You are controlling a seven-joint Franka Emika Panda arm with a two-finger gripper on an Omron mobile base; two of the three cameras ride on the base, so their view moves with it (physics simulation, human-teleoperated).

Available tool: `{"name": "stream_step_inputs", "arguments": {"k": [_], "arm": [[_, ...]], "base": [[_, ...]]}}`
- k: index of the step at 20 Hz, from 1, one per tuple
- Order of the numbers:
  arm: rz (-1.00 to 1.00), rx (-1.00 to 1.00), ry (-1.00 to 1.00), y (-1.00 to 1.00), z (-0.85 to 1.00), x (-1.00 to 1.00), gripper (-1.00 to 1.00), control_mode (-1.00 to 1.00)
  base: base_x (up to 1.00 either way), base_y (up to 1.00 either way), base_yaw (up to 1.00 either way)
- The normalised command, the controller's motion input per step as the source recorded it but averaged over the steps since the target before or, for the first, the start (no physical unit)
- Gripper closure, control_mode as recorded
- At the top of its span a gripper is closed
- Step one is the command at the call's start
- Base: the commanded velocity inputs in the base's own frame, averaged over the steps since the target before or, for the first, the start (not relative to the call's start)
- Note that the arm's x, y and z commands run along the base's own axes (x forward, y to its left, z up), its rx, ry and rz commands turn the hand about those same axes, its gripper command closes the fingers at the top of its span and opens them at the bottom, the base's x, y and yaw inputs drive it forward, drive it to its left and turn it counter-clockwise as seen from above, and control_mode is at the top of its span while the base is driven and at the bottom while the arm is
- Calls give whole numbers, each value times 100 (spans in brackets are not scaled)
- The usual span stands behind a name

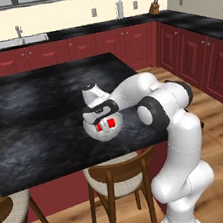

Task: Open the fridge, grab two sodas, and place both sodas inside the bowl with ice on the dining counter.

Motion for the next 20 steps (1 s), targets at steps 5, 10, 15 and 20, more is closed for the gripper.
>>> {"name": "stream_step_inputs", "arguments": {"k": [5, 10, 15, 20], "arm": [[5, 0, 2, 2, -3, 16, -100, -100], [4, 0, 0, 0, 0, 22, -100, -100], [1, 0, 0, 0, 0, 9, -100, -100], [0, 0, 0, 0, 26, -1, -100, -100]], "base": [[0, 0, 0], [0, 0, 0], [0, 0, 0], [0, 0, 0]]}}
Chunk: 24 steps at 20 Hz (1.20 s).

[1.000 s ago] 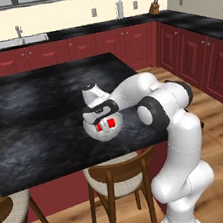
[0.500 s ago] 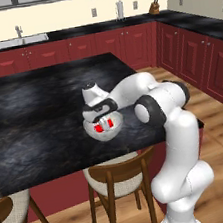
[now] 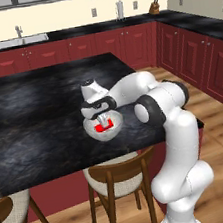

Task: Open the fridge, grab two sodas, and place both sodas inside the bowl with ice on the dining counter.

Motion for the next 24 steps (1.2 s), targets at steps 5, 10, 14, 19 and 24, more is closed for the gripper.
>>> {"name": "stream_step_inputs", "arguments": {"k": [5, 10, 14, 19, 24], "arm": [[-3, 4, 0, -22, 49, -29, -100, -100], [-12, 13, 0, -45, 65, -50, -100, -100], [-25, 23, -1, -51, 54, -65, -100, -100], [-35, 29, -4, -33, 42, -73, -100, -100], [-40, 30, -1, -23, 38, -76, -100, -100]], "base": [[0, 0, 0], [0, 0, 0], [0, 0, 0], [0, 0, 0], [0, 0, 0]]}}
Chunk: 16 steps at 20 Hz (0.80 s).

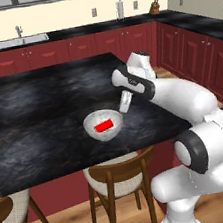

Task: Open the fridge, grab two sodas, and place both sodas inside the bowl with ice on the dining counter.

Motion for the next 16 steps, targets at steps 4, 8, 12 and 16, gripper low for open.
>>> {"name": "stream_step_inputs", "arguments": {"k": [4, 8, 12, 16], "arm": [[-40, 27, -1, -21, 49, -77, -100, -100], [-40, 22, -6, -18, 59, -68, -100, -100], [-41, 16, -6, -20, 55, -65, -100, -100], [-41, 10, -4, -24, 41, -72, -100, -100]], "base": [[0, 0, 0], [0, 0, 0], [0, 0, 0], [0, 0, 0]]}}
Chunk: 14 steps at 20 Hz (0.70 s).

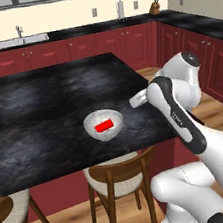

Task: Open the fridge, grab two sodas, and place both sodas inside the bowl with ice on the dining counter.

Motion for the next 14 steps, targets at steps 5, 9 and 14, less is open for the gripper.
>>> {"name": "stream_step_inputs", "arguments": {"k": [5, 9, 14], "arm": [[-39, 6, -6, -28, 27, -74, -100, -100], [-27, 0, -13, -45, 1, -98, -100, -100], [-17, 0, -15, -44, -18, -100, -100, -100]], "base": [[0, 0, 0], [0, 0, 0], [0, 0, 0]]}}
